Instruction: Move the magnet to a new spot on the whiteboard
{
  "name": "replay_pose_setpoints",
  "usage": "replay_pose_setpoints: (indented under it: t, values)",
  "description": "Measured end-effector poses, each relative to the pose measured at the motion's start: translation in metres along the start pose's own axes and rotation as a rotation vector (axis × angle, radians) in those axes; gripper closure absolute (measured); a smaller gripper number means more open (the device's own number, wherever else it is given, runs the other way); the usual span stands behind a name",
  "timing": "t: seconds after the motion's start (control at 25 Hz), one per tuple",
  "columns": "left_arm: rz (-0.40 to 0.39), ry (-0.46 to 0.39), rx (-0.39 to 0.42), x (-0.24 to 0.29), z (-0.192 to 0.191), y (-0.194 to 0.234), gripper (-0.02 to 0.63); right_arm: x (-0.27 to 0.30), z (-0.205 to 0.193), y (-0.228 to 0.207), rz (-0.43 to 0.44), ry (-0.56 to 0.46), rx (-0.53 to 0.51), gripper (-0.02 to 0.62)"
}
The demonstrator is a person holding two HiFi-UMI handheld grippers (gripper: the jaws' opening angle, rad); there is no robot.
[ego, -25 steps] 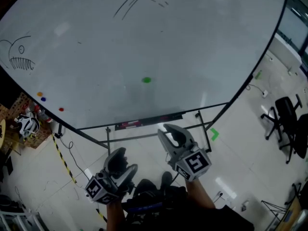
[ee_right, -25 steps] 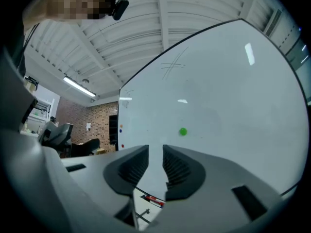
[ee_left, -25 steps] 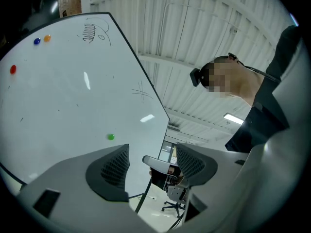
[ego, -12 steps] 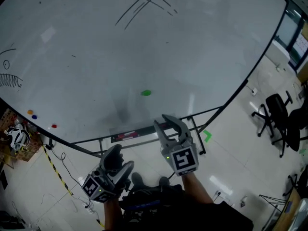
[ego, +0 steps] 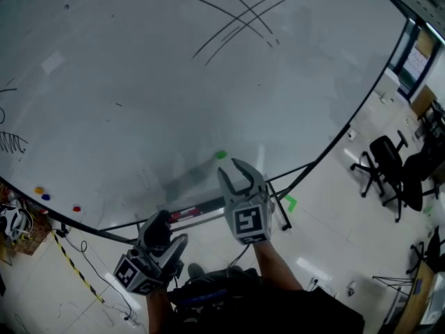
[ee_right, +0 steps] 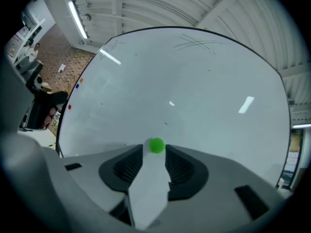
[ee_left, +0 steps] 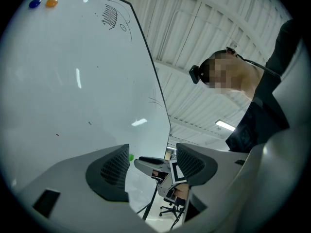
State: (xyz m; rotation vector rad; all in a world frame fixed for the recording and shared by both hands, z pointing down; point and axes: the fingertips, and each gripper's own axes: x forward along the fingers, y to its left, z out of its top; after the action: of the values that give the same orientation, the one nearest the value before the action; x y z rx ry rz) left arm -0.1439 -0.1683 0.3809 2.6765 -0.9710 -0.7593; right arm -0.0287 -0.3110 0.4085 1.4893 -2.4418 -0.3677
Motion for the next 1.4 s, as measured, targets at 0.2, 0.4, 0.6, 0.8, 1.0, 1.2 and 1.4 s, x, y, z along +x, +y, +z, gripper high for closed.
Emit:
replay_pose_setpoints:
  t: [0.2, 0.4, 0.6, 0.8, 1.0, 1.2, 1.4]
  values:
    - [-0.018, -0.017, 0.002, 0.001, 0.004, 0.007, 0.311, 0.018, 0.003, -0.003, -0.06, 0.016, -0.106, 0.42]
    - [-0.013, -0.013, 0.011, -0.001, 0.007, 0.009, 0.311, 0.029, 0.001, -0.004, -0.127, 0.017, -0.186, 0.422]
    - [-0.001, -0.019, 0.009, -0.003, 0.008, 0.011, 0.311, 0.03, 0.002, -0.002, -0.143, 0.008, -0.197, 0.443]
    - [-0.004, -0.017, 0.011, 0.0, 0.007, 0.006, 0.312, 0.03, 0.0, -0.003, -0.127, -0.005, -0.18, 0.445]
    - [0.004, -0.015, 0.017, -0.001, 0.005, 0.004, 0.311, 0.02, 0.007, -0.005, -0.101, -0.012, -0.157, 0.445]
    - [0.012, -0.004, 0.018, 0.002, 0.003, -0.002, 0.311, 0.003, 0.013, -0.005, -0.031, -0.042, -0.068, 0.445]
    - [0.02, -0.006, 0.034, -0.002, 0.0, -0.002, 0.311, -0.025, 0.022, -0.004, 0.094, -0.11, 0.113, 0.445]
